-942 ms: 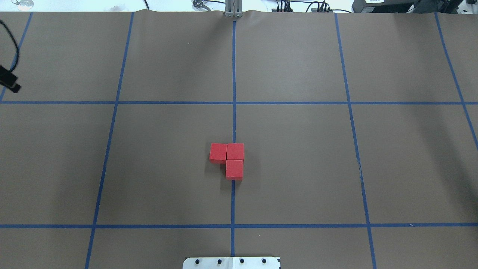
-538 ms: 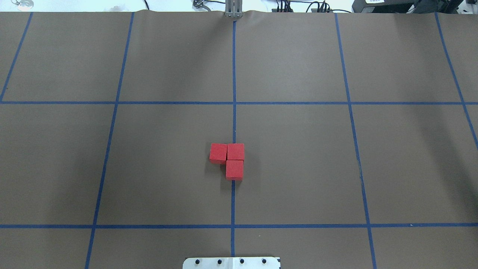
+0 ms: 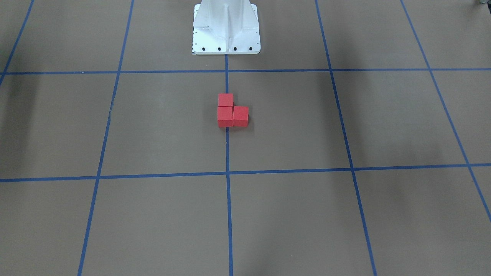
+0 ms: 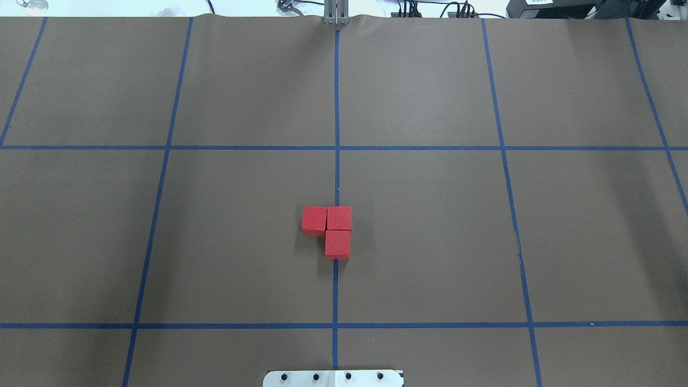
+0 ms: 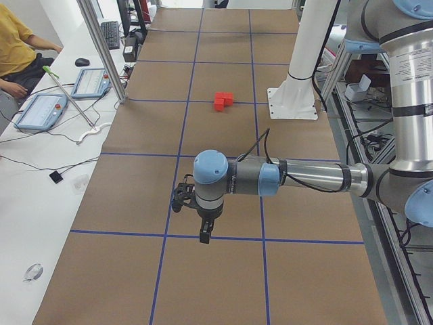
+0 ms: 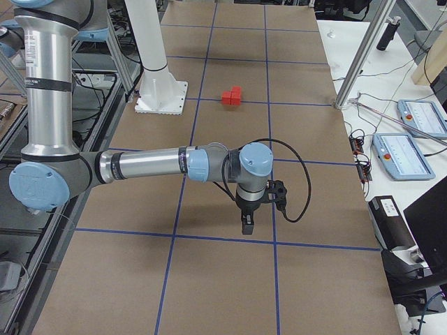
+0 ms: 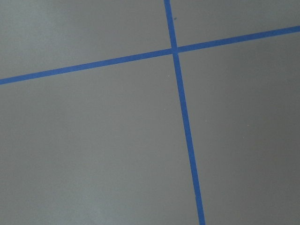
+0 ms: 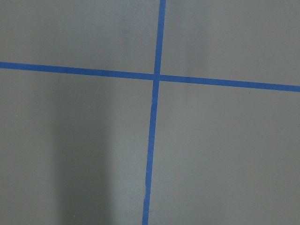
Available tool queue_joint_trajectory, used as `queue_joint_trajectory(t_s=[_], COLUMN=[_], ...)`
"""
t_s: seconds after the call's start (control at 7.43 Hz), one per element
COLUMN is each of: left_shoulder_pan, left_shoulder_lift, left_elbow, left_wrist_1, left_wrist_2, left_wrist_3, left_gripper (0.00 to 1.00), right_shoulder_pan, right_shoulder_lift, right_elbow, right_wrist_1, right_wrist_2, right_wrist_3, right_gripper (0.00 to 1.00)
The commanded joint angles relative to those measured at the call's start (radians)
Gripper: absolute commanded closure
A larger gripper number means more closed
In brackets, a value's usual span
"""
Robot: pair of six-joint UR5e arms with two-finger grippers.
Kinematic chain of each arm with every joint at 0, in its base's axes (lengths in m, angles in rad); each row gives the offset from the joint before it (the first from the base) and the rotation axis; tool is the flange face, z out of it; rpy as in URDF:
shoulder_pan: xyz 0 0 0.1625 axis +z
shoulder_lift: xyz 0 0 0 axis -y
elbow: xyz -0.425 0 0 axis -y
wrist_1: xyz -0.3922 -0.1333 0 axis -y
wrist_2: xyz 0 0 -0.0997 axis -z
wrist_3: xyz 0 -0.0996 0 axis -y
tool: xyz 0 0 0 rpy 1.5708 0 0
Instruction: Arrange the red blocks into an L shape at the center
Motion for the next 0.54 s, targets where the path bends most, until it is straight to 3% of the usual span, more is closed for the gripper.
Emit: queue_joint_trajectory(t_s=[0.0, 0.4], left_shoulder_pan=[0.000, 0.000], left_shoulder_lift=[-0.001, 0.001], left_elbow=[-0.010, -0.016], left_wrist_1=[-0.003, -0.003], left_wrist_2=[0.001, -0.001], left_wrist_3=[0.005, 0.006], left_gripper=[0.00, 0.00], right_shoulder_pan=[0.013, 0.034], right_shoulder_lift=[-0.005, -0.020], right_elbow=[0.001, 0.001], right_wrist_1=[0.000, 0.000], right_wrist_2=[-0.002, -0.001], right_wrist_3=[0.001, 0.001], right_gripper=[0.00, 0.00])
